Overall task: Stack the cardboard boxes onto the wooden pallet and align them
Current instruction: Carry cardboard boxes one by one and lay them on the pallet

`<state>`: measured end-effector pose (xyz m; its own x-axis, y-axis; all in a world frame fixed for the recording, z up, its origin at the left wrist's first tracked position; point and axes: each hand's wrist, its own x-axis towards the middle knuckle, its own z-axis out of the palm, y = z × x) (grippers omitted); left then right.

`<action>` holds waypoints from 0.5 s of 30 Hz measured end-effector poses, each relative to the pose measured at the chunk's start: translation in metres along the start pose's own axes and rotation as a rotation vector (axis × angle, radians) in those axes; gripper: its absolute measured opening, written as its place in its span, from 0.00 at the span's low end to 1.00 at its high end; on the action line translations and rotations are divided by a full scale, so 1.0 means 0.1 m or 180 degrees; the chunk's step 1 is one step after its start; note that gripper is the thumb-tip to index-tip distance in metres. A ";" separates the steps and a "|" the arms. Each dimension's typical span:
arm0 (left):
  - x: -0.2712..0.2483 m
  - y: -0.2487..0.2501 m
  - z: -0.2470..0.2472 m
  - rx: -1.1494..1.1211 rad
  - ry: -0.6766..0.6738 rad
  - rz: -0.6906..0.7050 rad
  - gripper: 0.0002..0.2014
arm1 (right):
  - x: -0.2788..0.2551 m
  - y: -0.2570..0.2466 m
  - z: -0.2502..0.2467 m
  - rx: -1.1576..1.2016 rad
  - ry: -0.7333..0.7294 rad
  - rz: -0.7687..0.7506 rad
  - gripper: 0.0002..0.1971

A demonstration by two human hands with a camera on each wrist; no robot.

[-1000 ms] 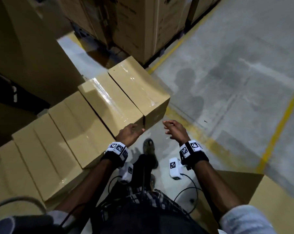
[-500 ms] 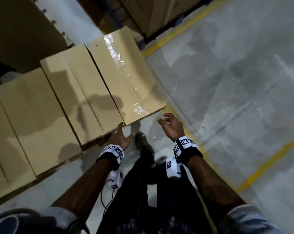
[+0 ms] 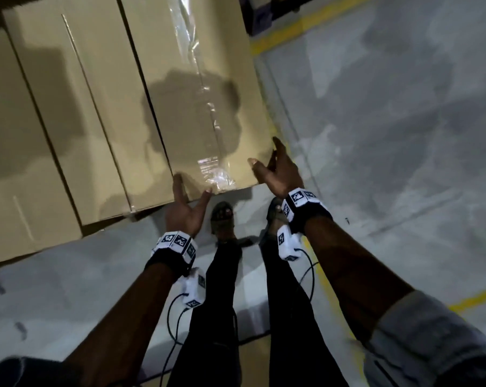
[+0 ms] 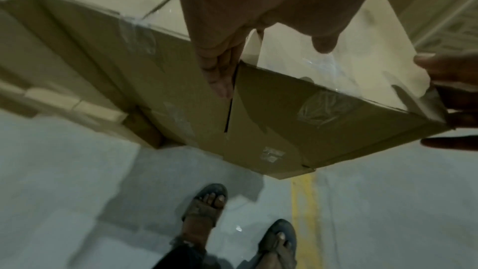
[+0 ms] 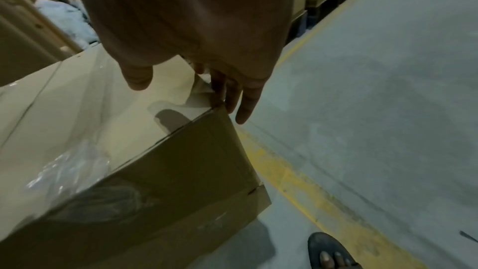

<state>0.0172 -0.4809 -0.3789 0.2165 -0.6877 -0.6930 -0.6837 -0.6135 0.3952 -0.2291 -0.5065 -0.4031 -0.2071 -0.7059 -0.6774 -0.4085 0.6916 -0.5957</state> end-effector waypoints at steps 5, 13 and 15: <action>-0.08 0.17 0.24 -0.0221 0.0341 -0.0233 0.49 | 0.04 0.11 0.00 -0.0093 -0.0163 -0.0113 0.57; -0.40 0.52 0.48 -0.0047 0.0422 0.0051 0.45 | 0.12 0.20 -0.56 -0.0460 -0.0178 -0.0307 0.53; -0.37 0.54 0.54 -0.0061 0.0376 0.0144 0.45 | 0.13 0.23 -0.65 -0.0681 -0.0303 -0.0455 0.51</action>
<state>-0.0654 -0.4676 -0.3648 0.2672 -0.7550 -0.5988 -0.6813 -0.5875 0.4367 -0.2993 -0.5101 -0.3975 -0.0535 -0.7695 -0.6364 -0.6081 0.5306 -0.5905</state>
